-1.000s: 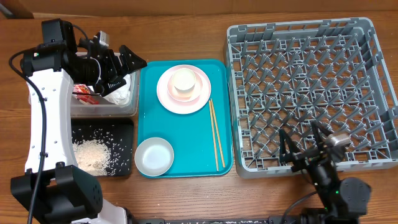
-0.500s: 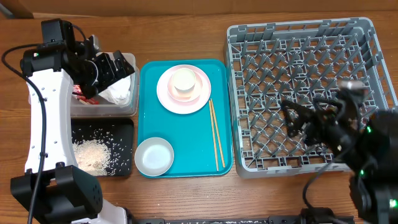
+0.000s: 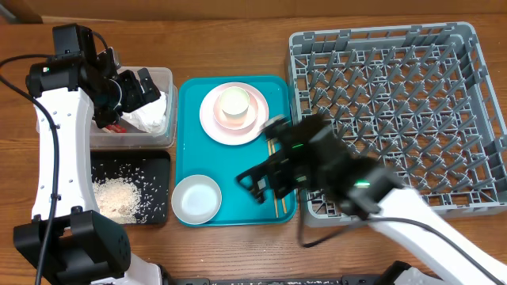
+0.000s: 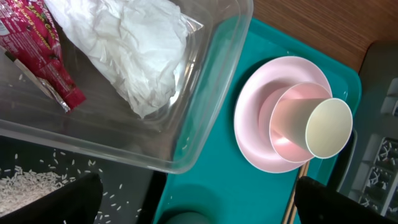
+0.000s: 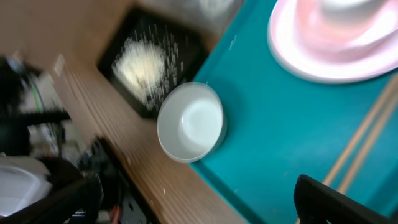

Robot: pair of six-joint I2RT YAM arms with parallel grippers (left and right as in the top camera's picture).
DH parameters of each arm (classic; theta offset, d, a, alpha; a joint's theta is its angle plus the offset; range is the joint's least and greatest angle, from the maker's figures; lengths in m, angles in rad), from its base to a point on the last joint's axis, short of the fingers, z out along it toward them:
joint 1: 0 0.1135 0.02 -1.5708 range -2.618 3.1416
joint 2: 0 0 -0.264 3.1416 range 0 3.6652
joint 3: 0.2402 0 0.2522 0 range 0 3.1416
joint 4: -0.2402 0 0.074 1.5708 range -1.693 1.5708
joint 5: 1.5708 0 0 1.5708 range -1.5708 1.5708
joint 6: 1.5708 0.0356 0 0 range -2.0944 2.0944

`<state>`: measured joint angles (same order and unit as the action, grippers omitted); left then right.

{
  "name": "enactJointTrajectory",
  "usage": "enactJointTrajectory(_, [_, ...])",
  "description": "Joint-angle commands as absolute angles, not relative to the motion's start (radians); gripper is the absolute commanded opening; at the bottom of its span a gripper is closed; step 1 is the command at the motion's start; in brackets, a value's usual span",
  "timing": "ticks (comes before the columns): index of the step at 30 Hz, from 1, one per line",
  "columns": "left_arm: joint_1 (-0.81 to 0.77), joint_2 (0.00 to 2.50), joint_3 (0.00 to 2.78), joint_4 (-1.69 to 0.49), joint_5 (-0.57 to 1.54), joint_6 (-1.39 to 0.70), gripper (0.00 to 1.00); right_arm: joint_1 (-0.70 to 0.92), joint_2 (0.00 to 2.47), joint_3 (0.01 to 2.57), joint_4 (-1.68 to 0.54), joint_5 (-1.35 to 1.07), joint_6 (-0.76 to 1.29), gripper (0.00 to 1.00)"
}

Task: Sort waste into correct bins and load items into the dishwasher
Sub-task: 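Move the right gripper from the rack toward the chopsticks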

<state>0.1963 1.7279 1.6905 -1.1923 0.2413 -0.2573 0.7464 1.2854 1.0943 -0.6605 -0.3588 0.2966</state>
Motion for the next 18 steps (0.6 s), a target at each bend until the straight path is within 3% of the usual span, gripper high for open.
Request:
enactJointTrajectory(1, [0.196,1.72,1.707,-1.192,0.228,-0.239,1.0,0.871,1.42,1.114,-0.585,-0.224,0.337,1.0])
enactJointTrajectory(7, [0.196,1.72,1.707,-1.192,0.228,-0.239,1.0,0.894,1.56,1.114,-0.521,-0.207,0.336,1.0])
enactJointTrajectory(8, [0.196,1.72,1.707,-1.192,0.228,-0.239,1.0,0.891,1.578,1.114,-0.525,-0.178,0.331,0.94])
enactJointTrajectory(12, [0.196,1.72,1.707,-1.192,0.228,-0.239,1.0,0.888,1.63,1.114,-0.525,-0.063,0.33,0.55])
enactJointTrajectory(15, [0.196,1.72,1.707,-1.193,0.228,-0.239,1.0,0.888,1.64,1.114,-0.512,-0.051,0.331,0.33])
enactJointTrajectory(18, [0.196,1.72,1.707,-1.192,0.228,-0.239,1.0,0.888,1.641,1.114,-0.502,0.018,0.335,0.28])
